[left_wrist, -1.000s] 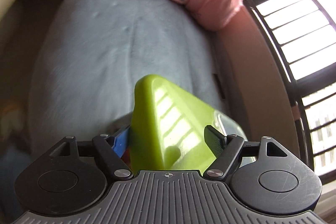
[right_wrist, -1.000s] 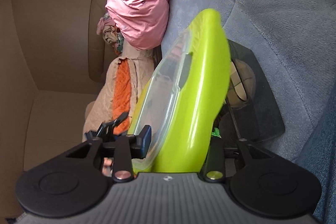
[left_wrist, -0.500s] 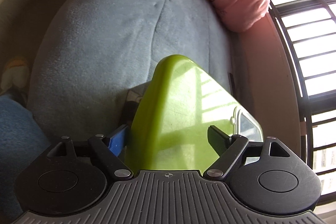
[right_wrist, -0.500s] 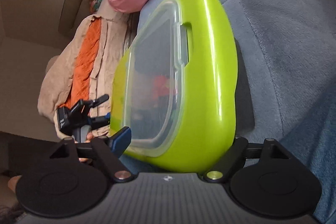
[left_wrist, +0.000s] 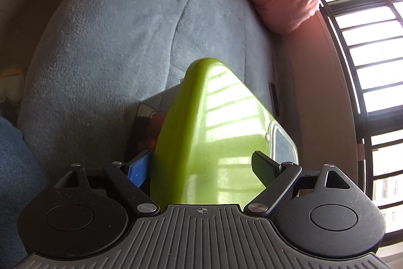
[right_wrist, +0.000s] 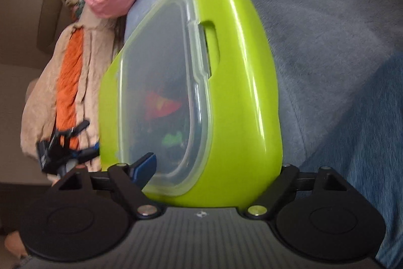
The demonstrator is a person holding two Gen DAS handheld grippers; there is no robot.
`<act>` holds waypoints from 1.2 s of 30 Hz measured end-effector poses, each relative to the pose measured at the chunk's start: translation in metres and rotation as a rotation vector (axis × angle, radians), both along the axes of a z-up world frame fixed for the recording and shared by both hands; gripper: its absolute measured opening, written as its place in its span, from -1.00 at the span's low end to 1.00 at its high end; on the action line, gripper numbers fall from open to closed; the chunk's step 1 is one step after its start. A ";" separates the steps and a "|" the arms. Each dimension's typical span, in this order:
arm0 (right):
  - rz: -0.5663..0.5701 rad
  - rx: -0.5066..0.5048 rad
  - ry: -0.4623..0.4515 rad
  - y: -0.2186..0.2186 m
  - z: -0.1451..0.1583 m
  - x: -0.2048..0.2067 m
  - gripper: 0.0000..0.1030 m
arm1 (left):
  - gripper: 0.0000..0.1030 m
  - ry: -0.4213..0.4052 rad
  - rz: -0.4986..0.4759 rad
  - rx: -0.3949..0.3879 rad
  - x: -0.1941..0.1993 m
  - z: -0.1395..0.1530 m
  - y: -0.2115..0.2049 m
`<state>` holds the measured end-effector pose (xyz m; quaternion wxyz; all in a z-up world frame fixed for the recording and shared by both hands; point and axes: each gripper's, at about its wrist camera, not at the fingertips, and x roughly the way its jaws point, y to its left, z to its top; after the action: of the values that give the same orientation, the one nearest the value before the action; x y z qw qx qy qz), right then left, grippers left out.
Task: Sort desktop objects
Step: 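Carry the lid over the clear box and lower it onto the rim with both tools, then press the lid down onto the box rim with both tools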
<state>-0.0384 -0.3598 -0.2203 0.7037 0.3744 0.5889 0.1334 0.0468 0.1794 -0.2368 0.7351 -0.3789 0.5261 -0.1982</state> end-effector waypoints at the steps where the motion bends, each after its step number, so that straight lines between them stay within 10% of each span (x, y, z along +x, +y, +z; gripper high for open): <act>1: -0.011 0.011 0.017 -0.003 -0.004 0.003 0.69 | 0.73 0.000 0.002 0.002 0.000 0.000 0.000; 8: -0.070 0.095 0.049 -0.045 0.000 -0.015 0.65 | 0.79 -0.008 0.023 -0.006 0.001 0.004 0.007; 18: 0.028 -0.416 -0.244 -0.033 0.060 0.025 0.82 | 0.80 0.008 0.006 -0.004 0.003 0.001 0.002; 24: 0.006 -0.282 -0.243 -0.010 0.038 0.062 0.25 | 0.91 0.018 -0.006 0.116 0.007 0.007 -0.003; 30: 0.035 -0.336 -0.299 0.023 0.038 0.074 0.19 | 0.92 0.026 -0.007 0.125 0.012 0.008 0.007; 36: 0.171 -0.277 -0.306 0.024 0.032 0.066 0.77 | 1.00 0.042 -0.149 0.003 0.020 -0.008 0.001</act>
<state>0.0273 -0.3358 -0.1882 0.8157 0.1984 0.5175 0.1656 0.0665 0.1804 -0.2453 0.7077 -0.3416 0.5684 -0.2438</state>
